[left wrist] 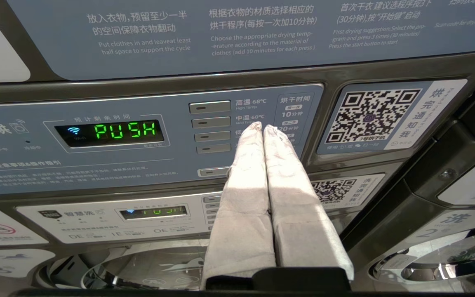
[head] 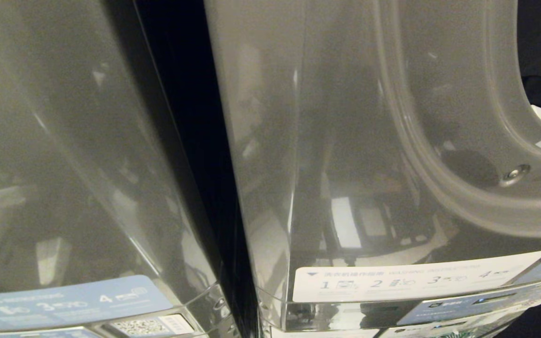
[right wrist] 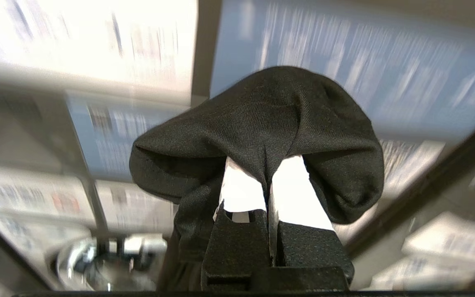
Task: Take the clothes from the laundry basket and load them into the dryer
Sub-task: Put the clothes in the dryer
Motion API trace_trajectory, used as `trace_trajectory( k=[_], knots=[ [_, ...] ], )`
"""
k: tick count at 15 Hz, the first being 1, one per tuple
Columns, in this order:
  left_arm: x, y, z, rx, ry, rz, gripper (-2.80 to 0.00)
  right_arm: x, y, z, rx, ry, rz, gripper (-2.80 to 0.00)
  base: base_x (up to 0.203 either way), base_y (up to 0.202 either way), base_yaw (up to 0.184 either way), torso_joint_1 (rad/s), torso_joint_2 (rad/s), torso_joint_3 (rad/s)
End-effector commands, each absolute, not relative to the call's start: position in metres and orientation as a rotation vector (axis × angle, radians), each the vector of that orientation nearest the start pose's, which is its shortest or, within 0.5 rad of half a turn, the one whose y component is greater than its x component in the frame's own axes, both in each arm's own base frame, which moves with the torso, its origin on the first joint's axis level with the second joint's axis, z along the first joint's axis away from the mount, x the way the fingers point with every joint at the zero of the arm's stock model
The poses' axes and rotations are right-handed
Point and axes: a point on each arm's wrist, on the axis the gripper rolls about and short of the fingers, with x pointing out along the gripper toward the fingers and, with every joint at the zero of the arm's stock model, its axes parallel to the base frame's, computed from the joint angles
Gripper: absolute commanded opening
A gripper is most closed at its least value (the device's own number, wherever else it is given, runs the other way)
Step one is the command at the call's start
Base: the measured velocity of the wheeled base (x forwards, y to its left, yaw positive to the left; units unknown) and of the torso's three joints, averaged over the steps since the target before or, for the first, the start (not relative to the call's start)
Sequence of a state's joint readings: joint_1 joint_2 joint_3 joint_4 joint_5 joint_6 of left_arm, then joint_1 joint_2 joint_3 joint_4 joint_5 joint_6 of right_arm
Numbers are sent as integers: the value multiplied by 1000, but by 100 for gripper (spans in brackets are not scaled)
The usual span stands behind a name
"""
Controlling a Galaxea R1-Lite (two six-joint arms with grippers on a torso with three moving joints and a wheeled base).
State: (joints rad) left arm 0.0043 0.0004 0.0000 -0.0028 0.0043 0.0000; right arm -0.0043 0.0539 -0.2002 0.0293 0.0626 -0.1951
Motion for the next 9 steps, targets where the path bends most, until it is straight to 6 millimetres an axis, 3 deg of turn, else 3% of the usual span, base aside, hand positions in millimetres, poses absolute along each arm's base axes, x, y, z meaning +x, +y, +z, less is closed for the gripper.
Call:
trace_trajectory(
  k=[1,4,9],
  knots=[
    [-23,0,76,0,-3,9,-280,-29,2,172,-202,-118,64,-280,0,0,0,0,0,0],
    [-23,0,76,0,-3,9,-280,-11,3,266,-216,-213,88,-280,0,0,0,0,0,0],
    [-23,0,76,2,-5,9,-280,46,3,404,-236,-386,91,-280,0,0,0,0,0,0]
  ],
)
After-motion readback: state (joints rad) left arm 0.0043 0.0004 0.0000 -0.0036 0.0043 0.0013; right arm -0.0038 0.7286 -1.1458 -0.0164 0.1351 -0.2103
